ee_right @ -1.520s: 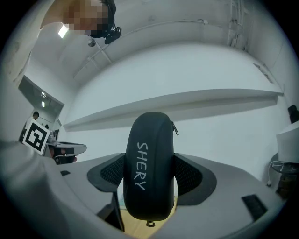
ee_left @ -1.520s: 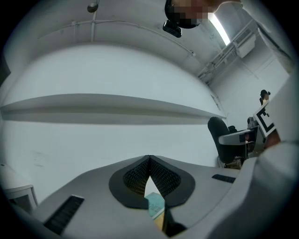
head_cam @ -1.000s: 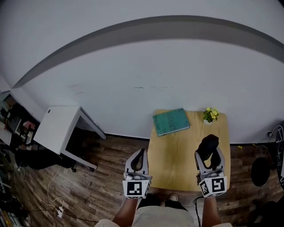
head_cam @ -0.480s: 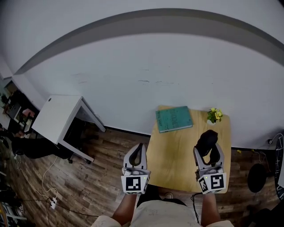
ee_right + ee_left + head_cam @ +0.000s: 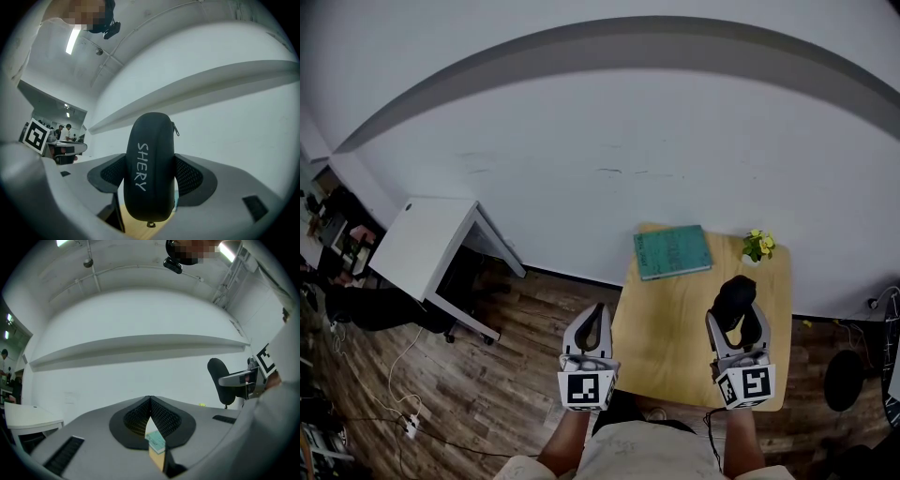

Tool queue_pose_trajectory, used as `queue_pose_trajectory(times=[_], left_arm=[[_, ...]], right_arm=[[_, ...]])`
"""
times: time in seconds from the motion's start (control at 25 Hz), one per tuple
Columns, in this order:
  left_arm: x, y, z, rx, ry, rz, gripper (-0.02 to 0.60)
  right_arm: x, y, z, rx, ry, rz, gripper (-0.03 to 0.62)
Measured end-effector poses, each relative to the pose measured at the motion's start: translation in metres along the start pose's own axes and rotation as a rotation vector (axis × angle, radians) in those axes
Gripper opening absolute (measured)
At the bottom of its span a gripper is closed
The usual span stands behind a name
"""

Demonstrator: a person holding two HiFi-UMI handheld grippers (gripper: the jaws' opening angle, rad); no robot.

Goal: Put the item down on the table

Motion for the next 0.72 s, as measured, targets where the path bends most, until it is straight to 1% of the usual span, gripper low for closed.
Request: queue_pose_trajectory(times=[0.16, 0.28, 0.56, 0.72], left_arm=[[0.002, -0.002, 0.003, 0.005, 0.007, -0.002, 0.008], [0.004, -0.006, 0.006, 0.009, 0.016, 0.001, 0.008], [0.012, -0.023, 0.013, 0.027, 0.043, 0.029, 0.008], [0.017, -0.030, 0.017, 0.040, 0.052, 0.042, 0.008]], right_arm=[[-0.005, -0.008, 0.004, 0.005, 0.009, 0.023, 0.333], [-0.011, -0.019, 0.007, 0.010, 0.016, 0.061, 0.333], [-0.021, -0.057, 0.020, 0.043, 0.053, 0.196, 0.333], [-0.025, -0.087, 0.028, 0.081, 0.074, 0.303, 0.333]])
Point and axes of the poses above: the fingertips, and each gripper's own axes: x backward along the fingers, z to its left, y out of its top, the point moved 7 cm from there along x, backward along the fingers, and after that the axes turned 9 degrees about -y, right-handed, at the moved point
